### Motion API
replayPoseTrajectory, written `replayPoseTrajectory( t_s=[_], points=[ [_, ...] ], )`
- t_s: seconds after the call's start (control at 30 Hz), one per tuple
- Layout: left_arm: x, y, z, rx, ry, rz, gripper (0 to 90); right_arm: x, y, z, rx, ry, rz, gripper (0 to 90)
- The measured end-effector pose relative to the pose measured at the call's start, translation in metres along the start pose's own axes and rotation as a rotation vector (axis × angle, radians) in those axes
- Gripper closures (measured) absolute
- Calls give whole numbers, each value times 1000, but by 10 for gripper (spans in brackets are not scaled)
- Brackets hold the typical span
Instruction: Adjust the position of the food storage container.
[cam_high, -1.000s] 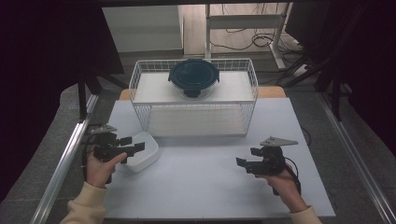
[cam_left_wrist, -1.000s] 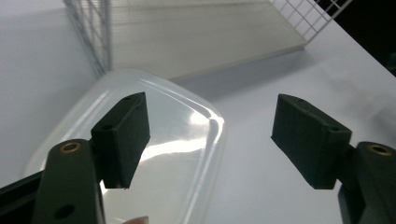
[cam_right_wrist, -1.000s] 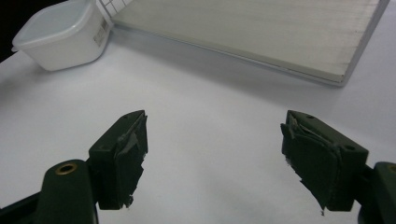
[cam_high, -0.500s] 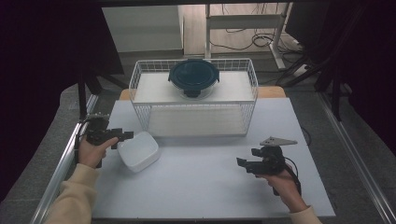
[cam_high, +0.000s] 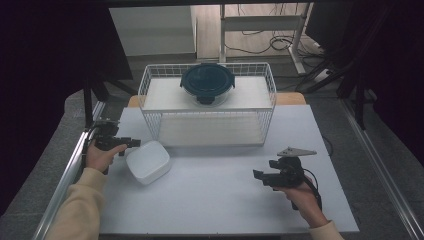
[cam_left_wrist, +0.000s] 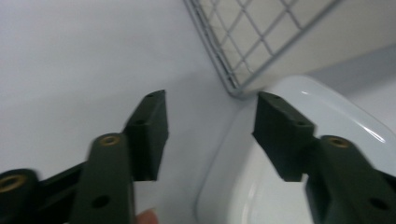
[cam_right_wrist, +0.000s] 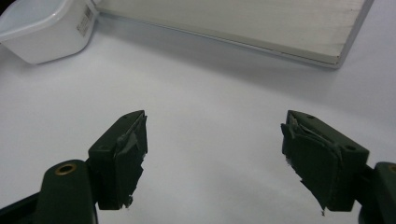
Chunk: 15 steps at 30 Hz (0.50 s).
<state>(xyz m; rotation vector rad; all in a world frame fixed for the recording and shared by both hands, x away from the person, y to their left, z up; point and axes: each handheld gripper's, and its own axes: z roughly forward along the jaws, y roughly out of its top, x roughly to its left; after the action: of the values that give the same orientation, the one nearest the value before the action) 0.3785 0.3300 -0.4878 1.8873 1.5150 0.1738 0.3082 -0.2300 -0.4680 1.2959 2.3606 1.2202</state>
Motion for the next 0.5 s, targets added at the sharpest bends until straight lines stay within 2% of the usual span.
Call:
replayPoseTrajectory(
  t_s=[0.07, 0.17, 0.27, 0.37, 0.43, 0.5],
  points=[
    [3, 0, 1, 5, -27, -11, 535, 0, -1, 1, 7, -2, 4, 219],
    [5, -1, 2, 20, -28, -11, 649, 1, -1, 3, 20, -5, 4, 217],
    [8, -2, 7, 58, -10, -4, 747, 1, -1, 4, 24, -6, 3, 216],
    [11, -5, 13, 100, -25, -1, 851, 2, -2, 7, 33, -4, 2, 215],
    [10, -6, 14, 115, -28, 8, 867, 2, -3, 7, 35, -2, 3, 214],
    [6, -6, 15, 129, -58, 26, 898, 1, -3, 7, 35, -2, 4, 214]
  ],
)
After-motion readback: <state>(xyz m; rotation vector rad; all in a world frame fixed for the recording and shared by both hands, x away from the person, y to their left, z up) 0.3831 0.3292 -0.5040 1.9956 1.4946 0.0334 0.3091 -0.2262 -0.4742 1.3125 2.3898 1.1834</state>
